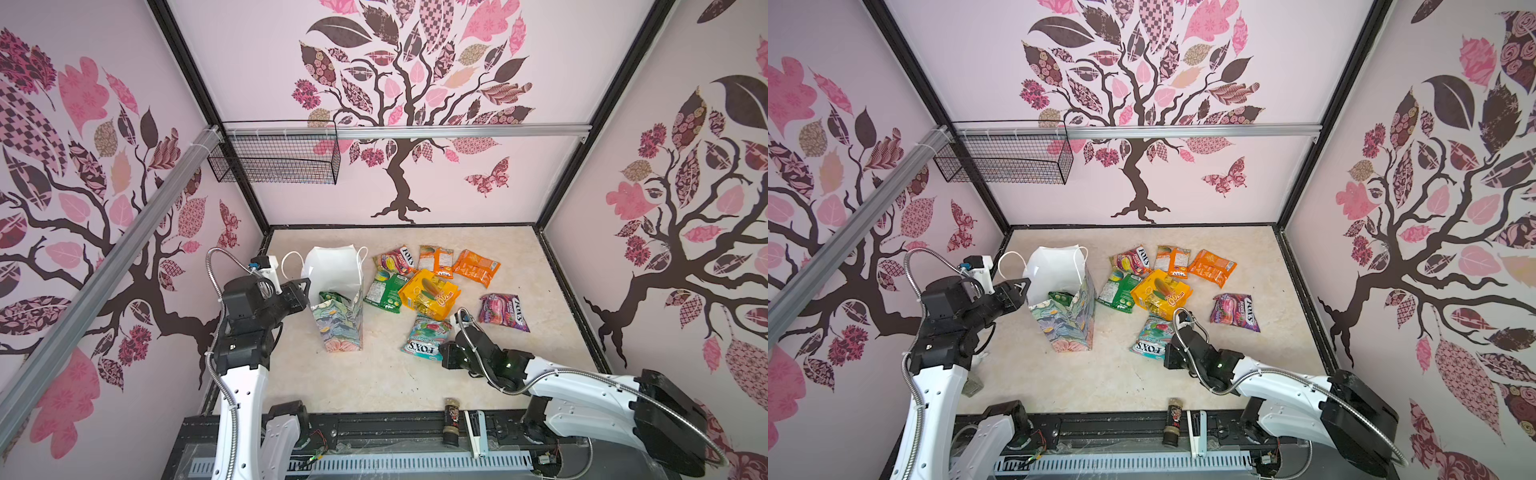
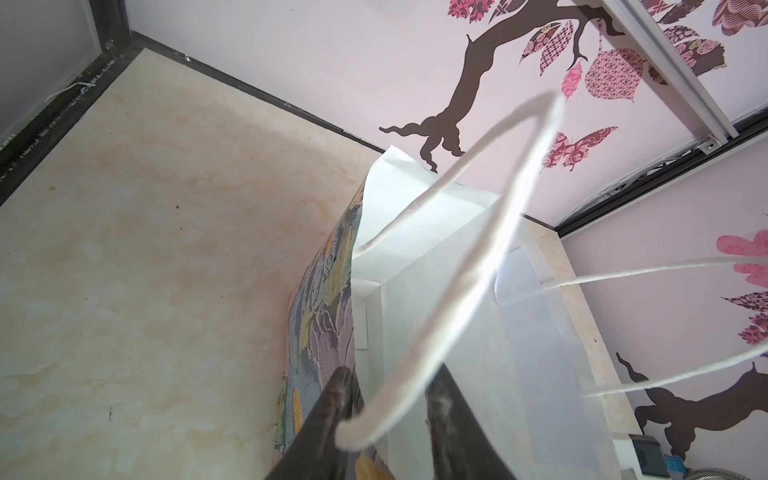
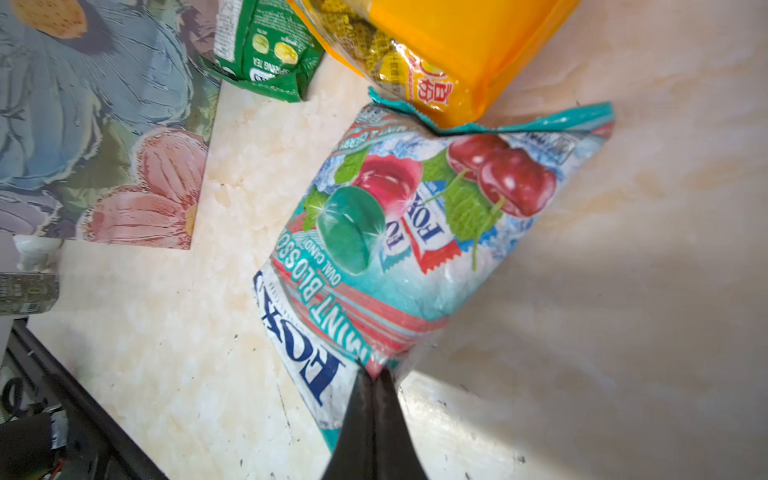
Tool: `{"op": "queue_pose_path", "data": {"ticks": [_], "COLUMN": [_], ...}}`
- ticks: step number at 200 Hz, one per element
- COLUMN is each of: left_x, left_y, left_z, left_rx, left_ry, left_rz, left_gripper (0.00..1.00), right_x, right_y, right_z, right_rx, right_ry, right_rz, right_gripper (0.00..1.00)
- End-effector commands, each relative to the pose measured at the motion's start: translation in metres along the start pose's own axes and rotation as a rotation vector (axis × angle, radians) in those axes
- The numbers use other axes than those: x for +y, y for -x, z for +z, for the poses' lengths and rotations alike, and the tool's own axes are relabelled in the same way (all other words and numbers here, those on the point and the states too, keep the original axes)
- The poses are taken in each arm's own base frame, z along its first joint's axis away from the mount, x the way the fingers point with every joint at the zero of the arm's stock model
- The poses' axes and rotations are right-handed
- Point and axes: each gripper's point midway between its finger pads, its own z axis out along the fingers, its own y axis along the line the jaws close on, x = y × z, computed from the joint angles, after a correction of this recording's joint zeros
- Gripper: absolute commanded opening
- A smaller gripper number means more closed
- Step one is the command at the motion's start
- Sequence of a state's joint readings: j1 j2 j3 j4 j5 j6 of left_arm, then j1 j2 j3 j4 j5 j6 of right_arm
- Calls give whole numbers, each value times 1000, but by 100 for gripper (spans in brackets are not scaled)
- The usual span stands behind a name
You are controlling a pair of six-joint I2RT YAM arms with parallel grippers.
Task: Place the snacks into the paper bag
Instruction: 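Lift the teal candy bag with the right gripper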
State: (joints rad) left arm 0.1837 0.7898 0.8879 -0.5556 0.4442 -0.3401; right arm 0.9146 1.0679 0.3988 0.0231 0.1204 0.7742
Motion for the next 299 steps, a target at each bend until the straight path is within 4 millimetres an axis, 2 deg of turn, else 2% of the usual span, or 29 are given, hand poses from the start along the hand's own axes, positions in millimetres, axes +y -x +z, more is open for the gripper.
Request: {"op": "queue_pose_path", "data": {"ticks": [1, 41, 96, 241, 299], "left_x": [4, 4, 4, 0, -6], "left_y": [-2, 0, 0, 1, 1], "left_z": [-1, -3, -4, -4, -6], "left_rx": [-12, -23, -28, -29, -36], "left_ry": [14, 21, 23, -3, -32], "left_rz": [10, 14, 14, 13, 21], "left_gripper": [34, 34, 34, 35, 37], "right_x": [18, 47, 73, 129, 156], "right_y": [14, 32, 56, 98, 120], "right_z": [-10, -23, -42, -69, -83], "right_rx": [-43, -66, -107, -140, -146], "right_ry": [73, 154, 212, 297, 305], "right_rz": [-22, -78, -124, -226, -361], "right_gripper": [0, 0, 0, 0, 0]}}
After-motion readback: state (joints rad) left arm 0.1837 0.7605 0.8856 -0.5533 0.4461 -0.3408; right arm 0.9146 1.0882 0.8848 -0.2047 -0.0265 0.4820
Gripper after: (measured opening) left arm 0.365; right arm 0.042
